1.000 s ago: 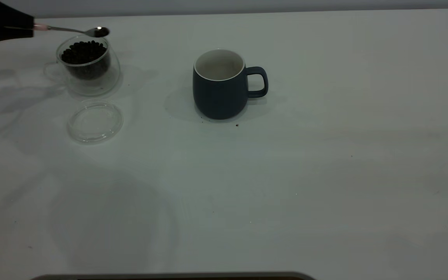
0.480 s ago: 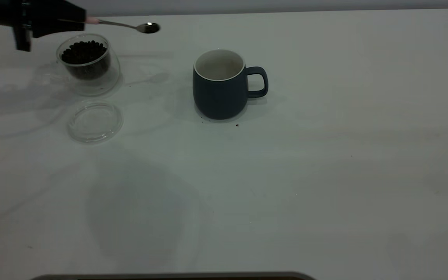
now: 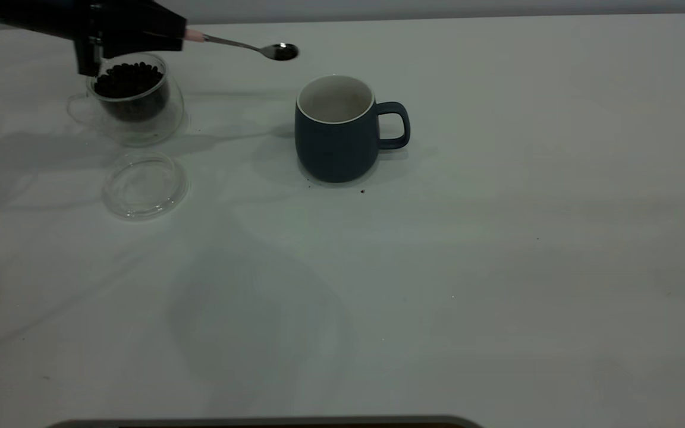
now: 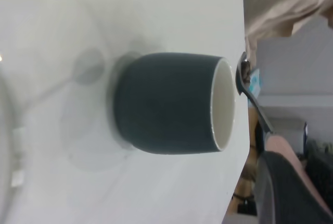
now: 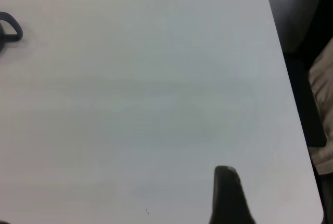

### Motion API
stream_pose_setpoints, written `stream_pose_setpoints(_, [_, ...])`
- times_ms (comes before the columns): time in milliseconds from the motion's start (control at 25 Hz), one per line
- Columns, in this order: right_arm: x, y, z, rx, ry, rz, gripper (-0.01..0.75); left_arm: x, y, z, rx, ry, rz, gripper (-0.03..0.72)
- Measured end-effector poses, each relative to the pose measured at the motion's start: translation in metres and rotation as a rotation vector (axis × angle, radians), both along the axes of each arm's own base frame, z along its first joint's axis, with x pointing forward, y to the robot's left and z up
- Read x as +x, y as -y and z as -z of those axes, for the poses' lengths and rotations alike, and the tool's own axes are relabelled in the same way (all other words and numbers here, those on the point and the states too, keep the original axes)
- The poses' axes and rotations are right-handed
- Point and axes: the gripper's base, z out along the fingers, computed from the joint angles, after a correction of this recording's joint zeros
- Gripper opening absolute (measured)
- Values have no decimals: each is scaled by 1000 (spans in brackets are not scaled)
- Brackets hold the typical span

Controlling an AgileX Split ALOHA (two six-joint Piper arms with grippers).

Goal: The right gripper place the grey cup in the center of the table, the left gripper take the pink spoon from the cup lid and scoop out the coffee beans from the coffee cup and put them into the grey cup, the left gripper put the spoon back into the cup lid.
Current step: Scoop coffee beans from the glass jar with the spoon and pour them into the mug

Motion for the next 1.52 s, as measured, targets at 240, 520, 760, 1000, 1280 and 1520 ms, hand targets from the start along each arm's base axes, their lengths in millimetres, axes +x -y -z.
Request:
stream_pose_setpoints(240, [0,0,0,0,0,0,508,-2,26,0,3,27,68,120])
stream_pose_setpoints(520, [0,0,0,0,0,0,508,-4,38,0,7,73,114,120])
stream_pose_setpoints(760, [0,0,0,0,0,0,508,-4,38,0,20,159,150,120])
stream_pose_setpoints(1000, [0,0,0,0,0,0,508,-1,37,3,64,277,170,120])
stream_pose_setpoints(1280, [0,0,0,0,0,0,508,0,36,3,87,445,240,120])
stream_pose_setpoints(1520, [0,0,0,0,0,0,508,0,37,3,95,538,277,120])
